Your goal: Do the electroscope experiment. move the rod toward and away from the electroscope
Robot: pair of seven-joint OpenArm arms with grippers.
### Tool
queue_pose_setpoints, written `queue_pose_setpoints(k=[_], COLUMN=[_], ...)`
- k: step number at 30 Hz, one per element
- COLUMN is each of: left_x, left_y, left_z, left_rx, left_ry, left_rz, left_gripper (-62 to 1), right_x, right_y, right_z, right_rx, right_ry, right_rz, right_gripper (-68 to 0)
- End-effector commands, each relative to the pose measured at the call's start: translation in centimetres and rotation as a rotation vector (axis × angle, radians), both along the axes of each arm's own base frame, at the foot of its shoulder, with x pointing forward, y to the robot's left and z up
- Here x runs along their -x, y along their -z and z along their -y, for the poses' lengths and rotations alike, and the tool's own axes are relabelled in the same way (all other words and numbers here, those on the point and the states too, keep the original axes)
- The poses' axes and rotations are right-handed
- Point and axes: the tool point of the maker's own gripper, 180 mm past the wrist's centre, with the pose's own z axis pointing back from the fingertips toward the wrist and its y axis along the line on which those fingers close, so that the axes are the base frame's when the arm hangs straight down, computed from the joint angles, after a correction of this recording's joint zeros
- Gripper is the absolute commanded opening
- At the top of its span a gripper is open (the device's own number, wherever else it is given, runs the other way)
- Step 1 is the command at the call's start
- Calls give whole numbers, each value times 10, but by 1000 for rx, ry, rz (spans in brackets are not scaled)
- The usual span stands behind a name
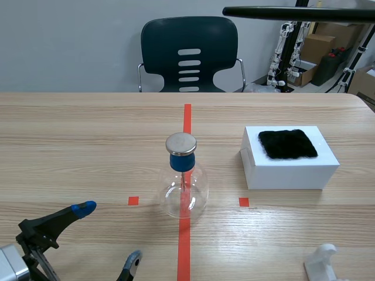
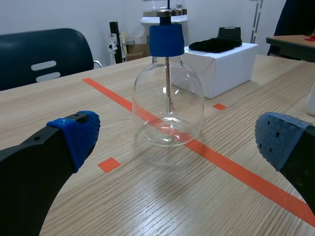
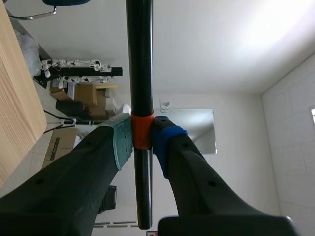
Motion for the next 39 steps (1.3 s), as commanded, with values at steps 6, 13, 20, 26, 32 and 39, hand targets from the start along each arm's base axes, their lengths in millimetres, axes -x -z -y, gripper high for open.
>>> queue_pose_setpoints(k=[6, 13, 20, 26, 32, 39], left_x=[-1, -1, -1, -1, -1, -1], left_y=[-6, -6, -6, -6, -6, -6], left_z=[0, 0, 0, 0, 0, 0], left_rx=[17, 17, 17, 17, 17, 17], left_ry=[0, 0, 0, 0, -1, -1], left_rz=[20, 20, 20, 20, 20, 20], left_gripper=[14, 14, 14, 14, 14, 14], right_x=[0, 0, 0, 0, 0, 0], right_y=[-10, -8, -9, -9, -9, -9], right_z=[-5, -6, -5, -5, -5, -5], right_rx=[6, 46, 46, 46, 46, 46], right_ry=[-19, -21, -20, -20, -20, -17], right_rz=[31, 29, 29, 29, 30, 30], right_gripper=[-660, -660, -660, -660, -660, -660])
